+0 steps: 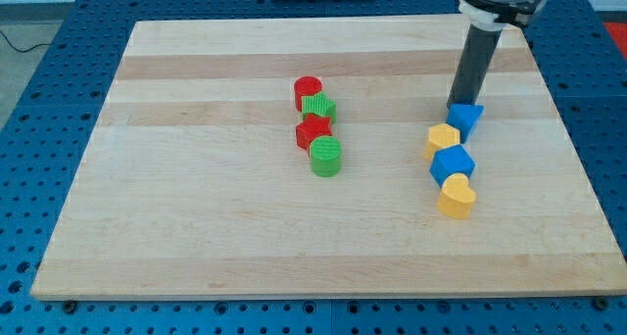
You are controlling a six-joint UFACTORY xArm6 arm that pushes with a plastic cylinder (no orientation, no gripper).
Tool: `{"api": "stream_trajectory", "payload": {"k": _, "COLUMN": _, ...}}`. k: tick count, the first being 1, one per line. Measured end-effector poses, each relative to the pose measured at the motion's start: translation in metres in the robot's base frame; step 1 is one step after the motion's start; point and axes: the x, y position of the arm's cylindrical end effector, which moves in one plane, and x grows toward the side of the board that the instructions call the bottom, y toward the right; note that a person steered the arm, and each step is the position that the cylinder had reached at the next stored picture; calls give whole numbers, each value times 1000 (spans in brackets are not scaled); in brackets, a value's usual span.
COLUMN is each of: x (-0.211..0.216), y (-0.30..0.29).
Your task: Push the blue triangle into yellow hexagon
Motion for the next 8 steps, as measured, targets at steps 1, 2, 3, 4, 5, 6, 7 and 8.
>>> {"api": "stream_trajectory", "payload": {"k": 1, "x": -4, "y": 4}}
{"api": "stream_trajectory", "payload": {"k": 2, "x": -6, "y": 41}}
{"api": "stream_trajectory", "payload": {"k": 3, "x": -2, "y": 80}}
{"api": "stream_trajectory", "payload": {"k": 4, "x": 18, "y": 88}}
{"api": "stream_trajectory", "payload": {"k": 5, "x": 25, "y": 83}}
{"api": "stream_trajectory", "payload": {"k": 6, "x": 23, "y": 66}}
{"api": "stream_trajectory", "payload": {"k": 7, "x": 18, "y": 51}}
{"api": "stream_trajectory", "payload": {"k": 8, "x": 11, "y": 35}}
